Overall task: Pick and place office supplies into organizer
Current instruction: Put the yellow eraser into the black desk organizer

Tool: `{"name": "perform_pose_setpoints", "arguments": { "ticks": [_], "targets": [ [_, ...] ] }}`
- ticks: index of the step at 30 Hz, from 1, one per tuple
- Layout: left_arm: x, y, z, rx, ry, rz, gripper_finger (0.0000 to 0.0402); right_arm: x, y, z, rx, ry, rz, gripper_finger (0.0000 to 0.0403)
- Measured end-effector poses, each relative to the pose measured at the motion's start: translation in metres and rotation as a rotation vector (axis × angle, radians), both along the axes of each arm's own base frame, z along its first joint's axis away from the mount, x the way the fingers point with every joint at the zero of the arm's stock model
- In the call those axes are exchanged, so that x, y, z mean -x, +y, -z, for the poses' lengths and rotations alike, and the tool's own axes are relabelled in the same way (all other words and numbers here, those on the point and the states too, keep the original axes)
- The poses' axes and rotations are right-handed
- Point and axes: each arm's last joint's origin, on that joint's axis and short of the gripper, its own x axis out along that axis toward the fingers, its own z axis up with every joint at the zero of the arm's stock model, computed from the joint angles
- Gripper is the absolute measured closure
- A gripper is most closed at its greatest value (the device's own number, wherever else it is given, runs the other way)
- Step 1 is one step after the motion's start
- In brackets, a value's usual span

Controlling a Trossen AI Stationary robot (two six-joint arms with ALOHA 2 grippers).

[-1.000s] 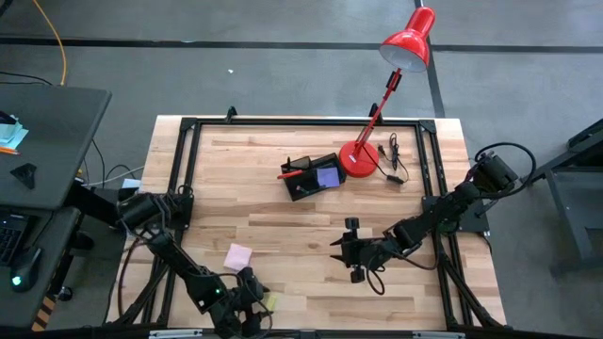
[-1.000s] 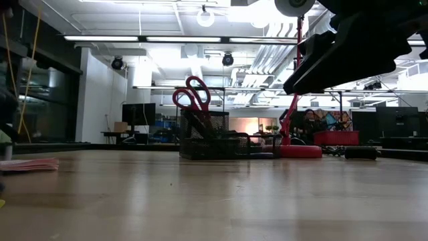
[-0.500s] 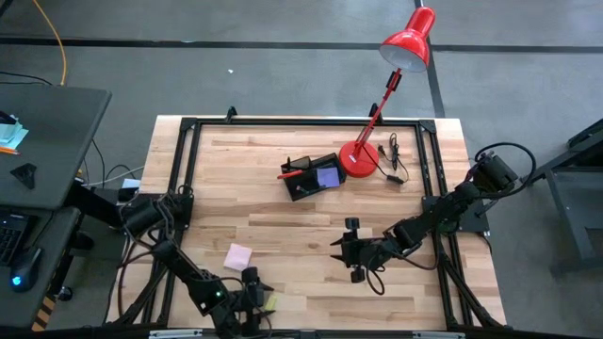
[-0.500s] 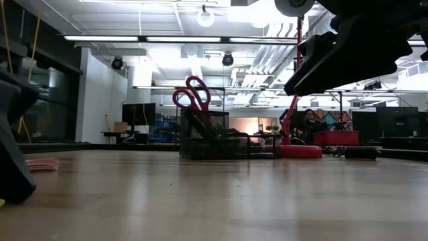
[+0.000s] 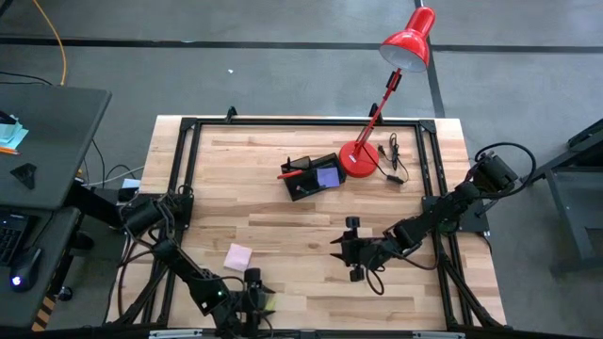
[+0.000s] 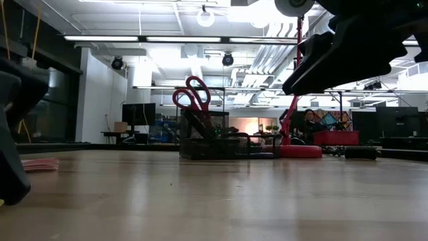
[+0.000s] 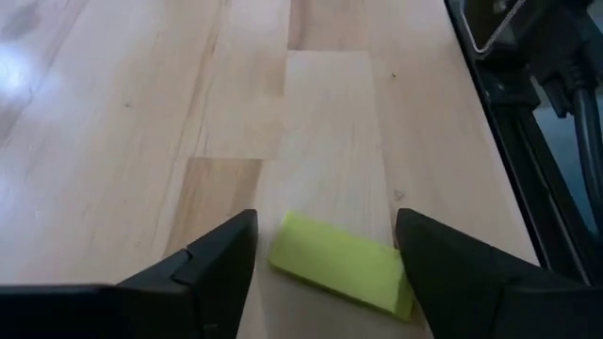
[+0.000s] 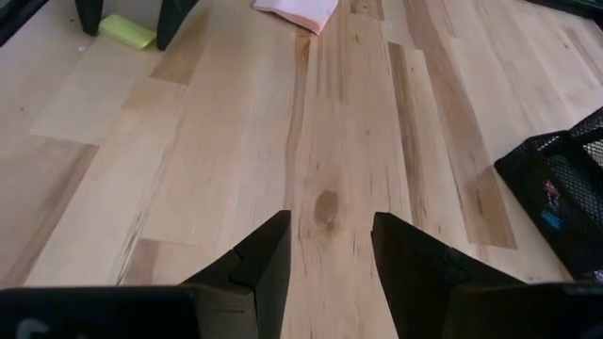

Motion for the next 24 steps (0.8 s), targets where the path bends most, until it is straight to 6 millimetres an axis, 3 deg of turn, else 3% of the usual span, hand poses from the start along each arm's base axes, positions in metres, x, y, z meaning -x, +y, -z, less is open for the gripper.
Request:
{"name": "perform_pose_setpoints", "arguments": {
  "ticks": [8, 15, 20, 24],
  "targets": [
    [-0.0015, 0.0037, 0.0008, 0.090, 0.010, -0.087, 0.0183, 0.0000, 0.0000, 0.0000, 0.000, 0.000, 0.000, 0.0263],
    [-0.0017, 0.0046, 0.0011, 0.062, -0.009, -0.098, 0.0239, 0.0000, 0.0000, 0.0000, 0.001, 0.000, 0.001, 0.0263],
    [-0.0015, 0.0068, 0.0013, -0.007, -0.056, -0.130, 0.0286, 0.0000, 0.0000, 0.0000, 0.005, -0.001, -0.002, 0.0263],
    [-0.0042, 0.0097, 0.0009, -0.137, -0.034, -0.041, 0.0322, 0.0000, 0.0000, -0.0001, 0.005, -0.001, -0.001, 0.0263]
  ]
}}
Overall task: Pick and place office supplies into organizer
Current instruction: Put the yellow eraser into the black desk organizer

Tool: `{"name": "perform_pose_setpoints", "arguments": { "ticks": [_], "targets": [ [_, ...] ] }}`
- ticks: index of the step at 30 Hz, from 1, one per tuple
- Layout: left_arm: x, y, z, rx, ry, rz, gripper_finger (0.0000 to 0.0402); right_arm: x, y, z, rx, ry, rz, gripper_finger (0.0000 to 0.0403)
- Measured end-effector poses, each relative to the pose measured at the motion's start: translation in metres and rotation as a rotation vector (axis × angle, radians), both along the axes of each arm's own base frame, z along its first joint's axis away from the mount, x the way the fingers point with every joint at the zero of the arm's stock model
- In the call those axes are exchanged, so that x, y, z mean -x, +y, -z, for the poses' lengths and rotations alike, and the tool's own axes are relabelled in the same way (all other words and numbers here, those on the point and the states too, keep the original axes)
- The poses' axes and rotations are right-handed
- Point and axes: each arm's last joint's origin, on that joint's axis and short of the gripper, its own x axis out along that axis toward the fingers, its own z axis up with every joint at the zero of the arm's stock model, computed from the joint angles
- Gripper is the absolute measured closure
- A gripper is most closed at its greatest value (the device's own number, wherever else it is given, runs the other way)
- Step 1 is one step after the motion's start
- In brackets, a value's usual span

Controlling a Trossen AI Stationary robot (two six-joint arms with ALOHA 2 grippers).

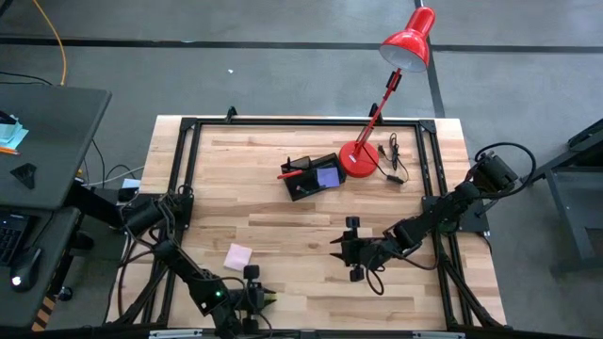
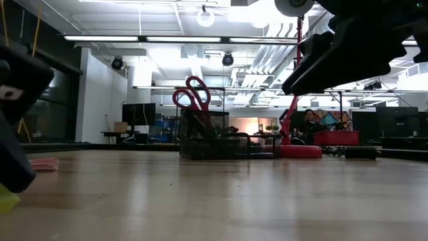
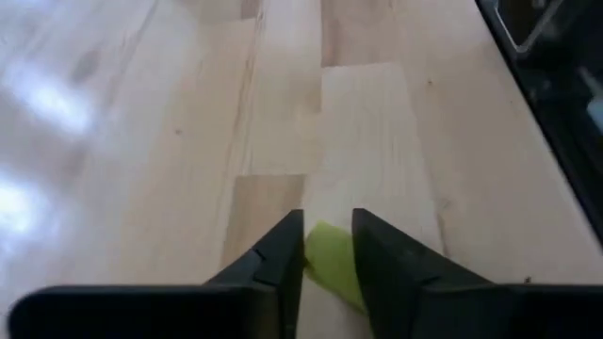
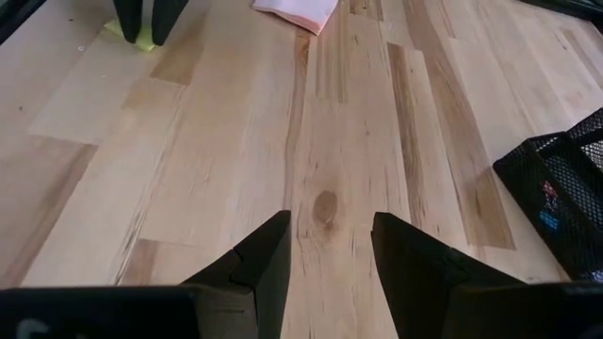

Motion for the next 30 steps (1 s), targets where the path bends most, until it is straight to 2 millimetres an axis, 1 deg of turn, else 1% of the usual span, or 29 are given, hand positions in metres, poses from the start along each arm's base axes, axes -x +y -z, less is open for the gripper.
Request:
{"name": "perform_pose_setpoints", "arguments": {
  "ticks": [2, 4, 8, 10, 13, 15, 17, 19, 21, 23, 26, 28, 30],
  "targets": [
    [-0.001, 0.001, 0.000, -0.062, 0.012, 0.036, 0.0340, 0.000, 0.000, 0.000, 0.004, -0.002, 0.005, 0.0263],
    [-0.003, 0.005, 0.000, -0.106, 0.017, 0.038, 0.0360, 0.000, 0.000, 0.000, 0.004, -0.003, 0.006, 0.0263],
    [-0.010, 0.018, 0.002, -0.218, 0.031, 0.014, 0.0397, 0.000, 0.000, 0.000, 0.008, -0.005, 0.011, 0.0263],
    [-0.014, 0.024, 0.000, -0.296, -0.009, -0.042, 0.0395, 0.000, 0.000, 0.000, 0.010, -0.006, 0.014, 0.0263],
    [-0.020, 0.031, -0.001, -0.298, -0.026, -0.078, 0.0380, -0.001, 0.000, 0.003, 0.018, -0.001, 0.021, 0.0263],
    [-0.022, 0.031, -0.004, -0.271, -0.058, -0.105, 0.0374, -0.002, 0.000, 0.007, 0.020, 0.010, 0.023, 0.0263],
    [-0.027, 0.026, -0.012, -0.227, -0.095, -0.125, 0.0373, -0.003, 0.000, 0.012, 0.029, 0.026, 0.021, 0.0263],
    [-0.027, 0.016, -0.022, -0.129, -0.113, -0.113, 0.0377, -0.004, 0.000, 0.017, 0.037, 0.038, 0.028, 0.0263],
    [-0.030, 0.003, -0.031, -0.017, -0.109, -0.068, 0.0386, -0.005, 0.000, 0.020, 0.025, 0.042, 0.038, 0.0263],
    [-0.028, -0.009, -0.039, 0.058, -0.087, -0.021, 0.0396, -0.004, 0.001, 0.020, 0.021, 0.048, 0.036, 0.0263],
    [-0.028, -0.026, -0.053, 0.161, -0.064, 0.049, 0.0398, -0.005, 0.001, 0.020, 0.022, 0.047, 0.031, 0.0263],
    [-0.025, -0.032, -0.057, 0.191, -0.020, 0.059, 0.0391, -0.005, 0.001, 0.020, 0.022, 0.047, 0.030, 0.0263],
    [-0.022, -0.031, -0.055, 0.236, 0.011, 0.003, 0.0383, -0.005, 0.001, 0.020, 0.016, 0.050, 0.025, 0.0263]
  ]
}}
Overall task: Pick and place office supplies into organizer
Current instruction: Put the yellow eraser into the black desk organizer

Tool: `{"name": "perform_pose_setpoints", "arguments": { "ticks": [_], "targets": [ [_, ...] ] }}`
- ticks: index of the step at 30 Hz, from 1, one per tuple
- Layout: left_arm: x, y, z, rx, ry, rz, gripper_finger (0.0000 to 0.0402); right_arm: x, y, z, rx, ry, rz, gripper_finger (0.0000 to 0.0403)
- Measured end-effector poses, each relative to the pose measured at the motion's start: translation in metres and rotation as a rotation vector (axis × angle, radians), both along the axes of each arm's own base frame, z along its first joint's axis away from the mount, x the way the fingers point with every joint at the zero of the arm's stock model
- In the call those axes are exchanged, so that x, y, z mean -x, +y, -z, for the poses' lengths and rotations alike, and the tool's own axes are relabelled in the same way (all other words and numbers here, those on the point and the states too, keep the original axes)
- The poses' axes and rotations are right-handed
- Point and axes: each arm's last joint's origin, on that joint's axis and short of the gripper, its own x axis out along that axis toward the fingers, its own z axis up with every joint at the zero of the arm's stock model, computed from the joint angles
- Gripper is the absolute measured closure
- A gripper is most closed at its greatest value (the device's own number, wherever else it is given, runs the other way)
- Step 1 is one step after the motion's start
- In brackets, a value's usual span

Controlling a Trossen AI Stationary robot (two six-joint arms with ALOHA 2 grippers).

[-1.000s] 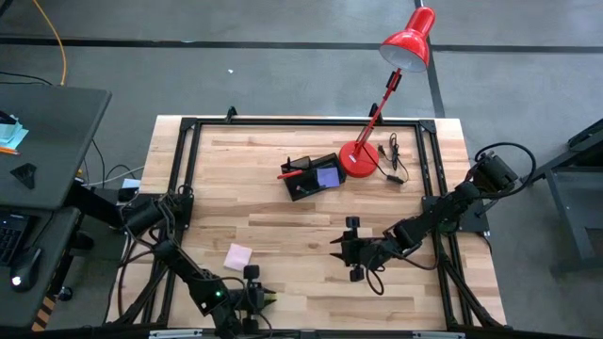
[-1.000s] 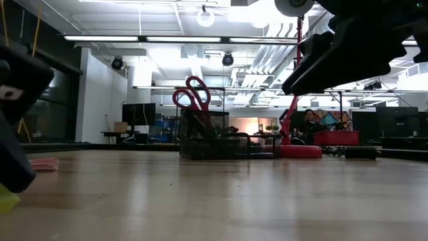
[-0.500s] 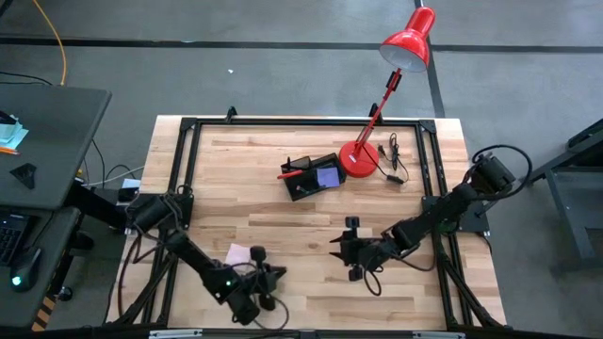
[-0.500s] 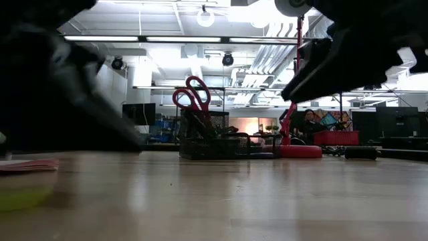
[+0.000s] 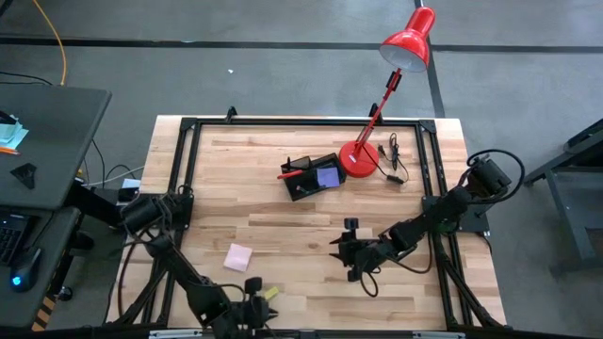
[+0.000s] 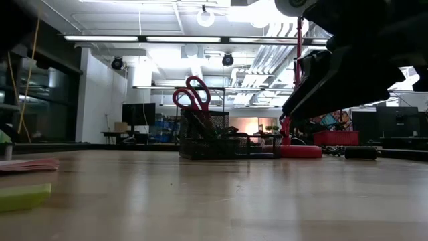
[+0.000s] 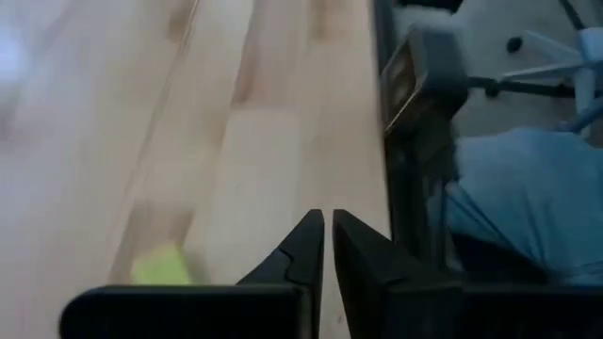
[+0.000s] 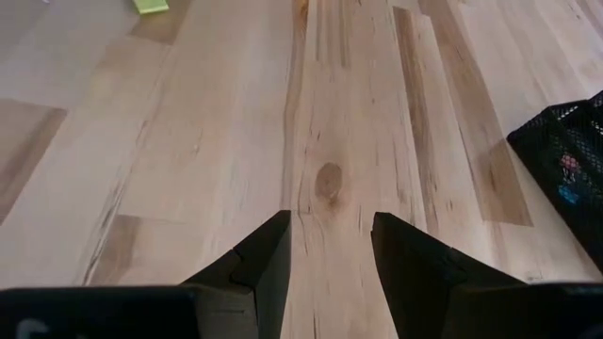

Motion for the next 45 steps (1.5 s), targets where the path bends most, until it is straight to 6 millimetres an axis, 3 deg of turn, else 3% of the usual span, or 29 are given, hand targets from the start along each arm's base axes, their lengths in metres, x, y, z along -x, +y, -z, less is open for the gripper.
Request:
{"name": "perform_pose_setpoints", "arguments": {
  "ticks": [7, 15, 21, 31, 38, 45],
  "targets": [
    [0.012, 0.012, 0.014, 0.113, 0.197, -0.169, 0.0387, -0.001, 0.000, -0.001, 0.007, -0.016, -0.013, 0.0263],
    [0.012, 0.025, 0.016, 0.141, 0.206, -0.348, 0.0389, -0.002, 0.000, -0.002, 0.007, -0.021, -0.017, 0.0263],
    [0.012, 0.026, 0.016, 0.153, 0.217, -0.363, 0.0331, -0.002, 0.001, -0.002, 0.005, -0.022, -0.019, 0.0263],
    [0.015, 0.030, 0.017, 0.014, 0.252, -0.297, 0.0216, -0.002, 0.001, -0.002, 0.004, -0.022, -0.019, 0.0263],
    [0.015, 0.031, 0.016, -0.008, 0.223, -0.304, 0.0183, -0.002, 0.001, -0.002, -0.010, -0.017, -0.026, 0.0263],
    [0.029, 0.007, 0.008, -0.227, -0.038, -0.225, 0.0172, -0.002, 0.001, -0.002, -0.012, -0.017, -0.025, 0.0263]
  ]
}}
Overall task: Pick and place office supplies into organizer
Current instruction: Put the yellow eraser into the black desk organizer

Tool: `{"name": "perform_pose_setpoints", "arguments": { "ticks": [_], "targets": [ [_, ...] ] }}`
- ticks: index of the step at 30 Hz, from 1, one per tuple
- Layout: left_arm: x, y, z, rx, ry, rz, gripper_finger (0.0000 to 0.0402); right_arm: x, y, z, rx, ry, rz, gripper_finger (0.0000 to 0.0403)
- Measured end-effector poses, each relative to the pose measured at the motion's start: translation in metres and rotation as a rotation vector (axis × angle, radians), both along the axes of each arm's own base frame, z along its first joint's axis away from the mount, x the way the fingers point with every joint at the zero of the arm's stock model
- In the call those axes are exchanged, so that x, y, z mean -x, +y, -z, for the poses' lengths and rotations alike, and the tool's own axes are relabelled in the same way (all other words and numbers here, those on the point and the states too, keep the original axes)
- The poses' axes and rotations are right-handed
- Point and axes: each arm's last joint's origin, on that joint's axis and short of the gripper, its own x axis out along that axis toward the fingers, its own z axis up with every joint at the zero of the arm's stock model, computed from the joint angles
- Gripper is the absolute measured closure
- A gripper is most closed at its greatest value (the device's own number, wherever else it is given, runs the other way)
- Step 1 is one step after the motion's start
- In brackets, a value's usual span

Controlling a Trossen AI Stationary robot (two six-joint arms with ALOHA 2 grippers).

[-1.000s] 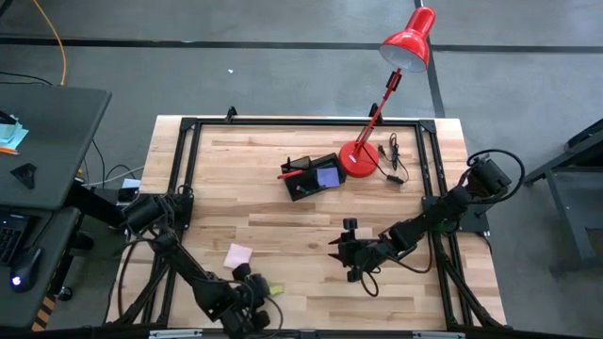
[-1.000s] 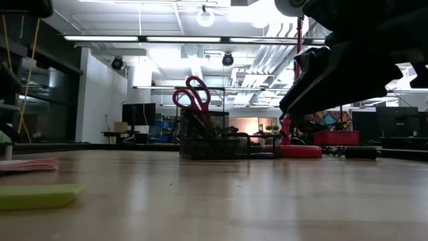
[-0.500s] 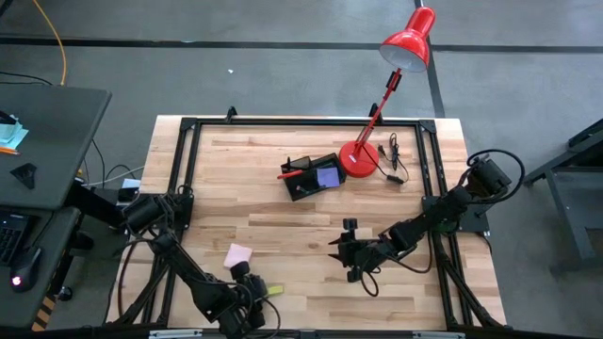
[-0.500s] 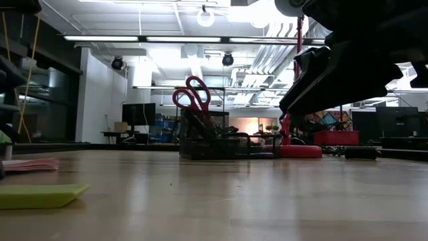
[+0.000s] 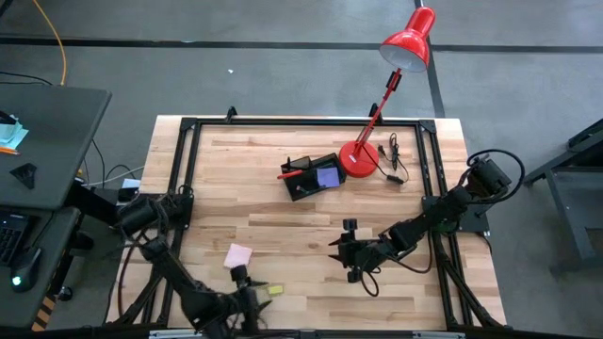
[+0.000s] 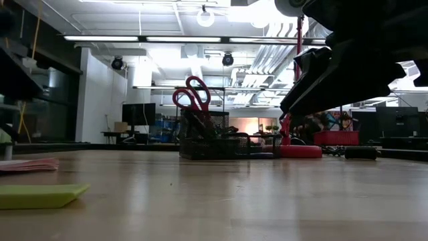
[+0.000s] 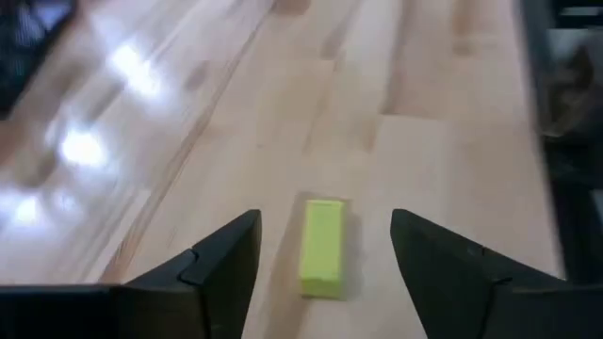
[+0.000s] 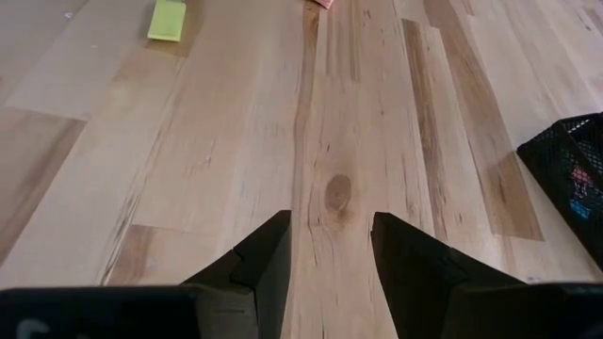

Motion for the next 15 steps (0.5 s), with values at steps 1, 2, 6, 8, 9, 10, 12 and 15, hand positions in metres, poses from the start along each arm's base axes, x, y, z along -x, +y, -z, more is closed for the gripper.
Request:
{"name": "perform_pose_setpoints", "arguments": {
  "ticks": [1, 2, 6, 8, 9, 10, 12, 15],
  "targets": [
    [0.004, -0.004, -0.001, -0.019, -0.012, 0.017, 0.0172, 0.000, 0.000, 0.000, 0.000, 0.000, -0.001, 0.0263],
    [0.007, -0.007, -0.001, -0.031, -0.023, 0.028, 0.0173, 0.000, 0.000, 0.000, 0.000, 0.000, -0.001, 0.0263],
    [0.016, -0.012, 0.005, -0.018, -0.095, 0.041, 0.0180, 0.000, 0.000, 0.000, 0.002, -0.004, 0.001, 0.0263],
    [0.020, -0.008, 0.017, 0.010, -0.136, 0.044, 0.0183, -0.001, 0.000, -0.001, 0.000, -0.009, 0.003, 0.0263],
    [0.023, -0.006, 0.023, 0.030, -0.151, 0.059, 0.0185, -0.001, 0.000, -0.001, -0.001, -0.009, 0.002, 0.0263],
    [0.025, -0.003, 0.029, 0.052, -0.169, 0.071, 0.0186, -0.001, 0.000, -0.001, -0.001, -0.009, 0.002, 0.0263],
    [0.031, 0.005, 0.041, 0.080, -0.209, 0.094, 0.0188, -0.001, 0.000, -0.001, -0.001, -0.011, 0.003, 0.0263],
    [0.037, 0.013, 0.047, 0.130, -0.295, 0.169, 0.0188, -0.001, 0.000, -0.001, 0.000, -0.014, 0.006, 0.0263]
  ]
}}
